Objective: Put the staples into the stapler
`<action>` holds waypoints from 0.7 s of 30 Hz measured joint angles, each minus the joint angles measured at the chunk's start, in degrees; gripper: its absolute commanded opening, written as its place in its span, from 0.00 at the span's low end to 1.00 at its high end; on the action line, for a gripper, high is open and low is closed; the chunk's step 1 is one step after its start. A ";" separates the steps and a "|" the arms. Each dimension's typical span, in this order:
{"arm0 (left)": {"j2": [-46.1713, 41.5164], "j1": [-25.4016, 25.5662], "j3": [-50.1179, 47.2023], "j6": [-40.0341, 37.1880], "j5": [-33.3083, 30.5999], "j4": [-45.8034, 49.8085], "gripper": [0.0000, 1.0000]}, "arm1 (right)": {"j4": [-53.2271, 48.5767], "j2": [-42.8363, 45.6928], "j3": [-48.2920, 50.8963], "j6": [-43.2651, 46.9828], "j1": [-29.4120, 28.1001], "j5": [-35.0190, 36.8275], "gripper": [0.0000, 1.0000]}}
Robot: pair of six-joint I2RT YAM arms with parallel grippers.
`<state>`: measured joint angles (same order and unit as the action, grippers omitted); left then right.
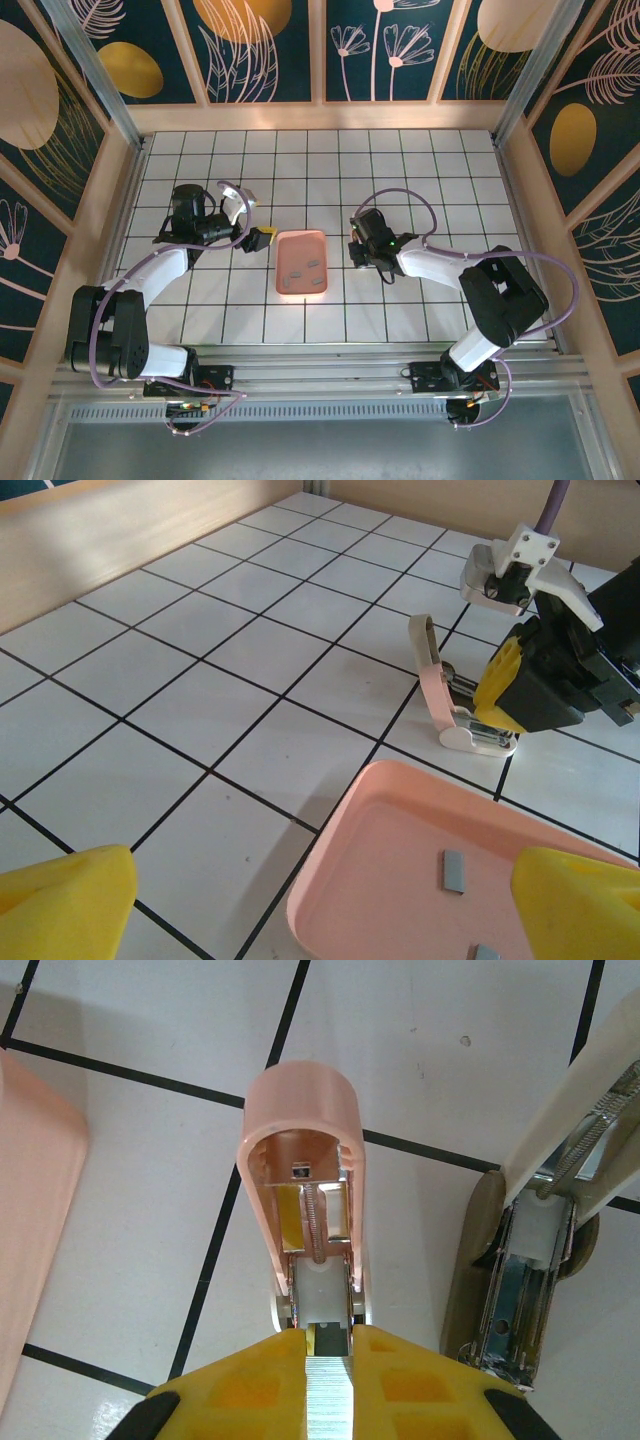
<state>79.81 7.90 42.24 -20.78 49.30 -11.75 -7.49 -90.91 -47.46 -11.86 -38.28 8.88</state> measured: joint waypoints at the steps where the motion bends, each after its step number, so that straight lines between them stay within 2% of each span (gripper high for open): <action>1: 0.00 0.00 0.00 0.00 -0.02 0.00 0.96 | 0.00 0.00 0.00 0.00 0.00 0.00 0.14; 21: 0.20 0.00 0.00 0.00 0.00 0.02 0.96 | 0.04 -0.28 0.72 0.02 0.00 0.00 0.14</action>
<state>80.01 7.90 42.24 -20.78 49.30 -11.73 -7.44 -91.20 -46.74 -11.84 -38.28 8.88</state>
